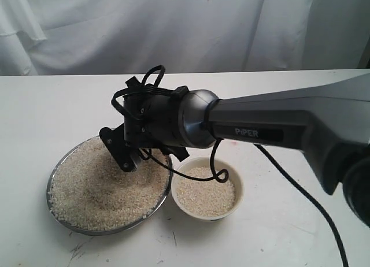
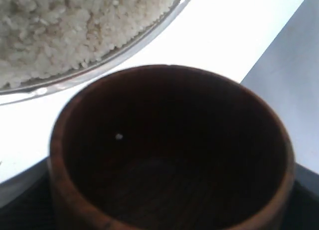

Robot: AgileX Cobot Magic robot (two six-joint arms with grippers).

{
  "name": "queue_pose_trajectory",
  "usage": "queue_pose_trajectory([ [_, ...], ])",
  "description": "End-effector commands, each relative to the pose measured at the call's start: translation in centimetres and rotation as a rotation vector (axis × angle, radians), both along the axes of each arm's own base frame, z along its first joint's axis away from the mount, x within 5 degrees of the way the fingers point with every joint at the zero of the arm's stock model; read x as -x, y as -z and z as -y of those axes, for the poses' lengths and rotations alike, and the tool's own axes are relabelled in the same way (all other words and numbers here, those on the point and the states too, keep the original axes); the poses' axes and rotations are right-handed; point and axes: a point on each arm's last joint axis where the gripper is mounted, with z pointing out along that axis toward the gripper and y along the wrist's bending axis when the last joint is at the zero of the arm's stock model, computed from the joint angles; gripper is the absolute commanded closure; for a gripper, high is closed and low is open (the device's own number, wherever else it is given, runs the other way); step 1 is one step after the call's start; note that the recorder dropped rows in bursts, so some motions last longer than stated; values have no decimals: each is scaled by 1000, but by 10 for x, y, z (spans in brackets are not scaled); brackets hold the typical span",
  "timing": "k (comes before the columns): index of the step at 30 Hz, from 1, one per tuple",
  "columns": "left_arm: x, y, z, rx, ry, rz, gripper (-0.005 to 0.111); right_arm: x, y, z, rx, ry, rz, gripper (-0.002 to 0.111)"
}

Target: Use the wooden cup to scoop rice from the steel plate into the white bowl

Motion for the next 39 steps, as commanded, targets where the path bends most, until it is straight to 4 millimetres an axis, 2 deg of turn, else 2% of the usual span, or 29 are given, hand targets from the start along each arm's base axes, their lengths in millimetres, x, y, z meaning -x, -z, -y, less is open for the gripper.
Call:
queue_pose_trajectory([
  [1, 0, 1, 0, 1, -2, 6, 107, -5, -4, -2, 2, -62, 22, 108],
  [7, 0, 1, 0, 1, -2, 6, 107, -5, 4, -6, 66, -140, 36, 108],
  [13, 0, 1, 0, 1, -2, 6, 107, -11, 29, -8, 190, -211, 98, 108],
  [19, 0, 1, 0, 1, -2, 6, 107, -11, 31, -10, 194, -235, 107, 108],
  [33, 0, 1, 0, 1, -2, 6, 107, 10, 33, -24, 188, -271, 95, 108],
  [39, 0, 1, 0, 1, -2, 6, 107, 25, 44, -32, 241, -308, 82, 108],
])
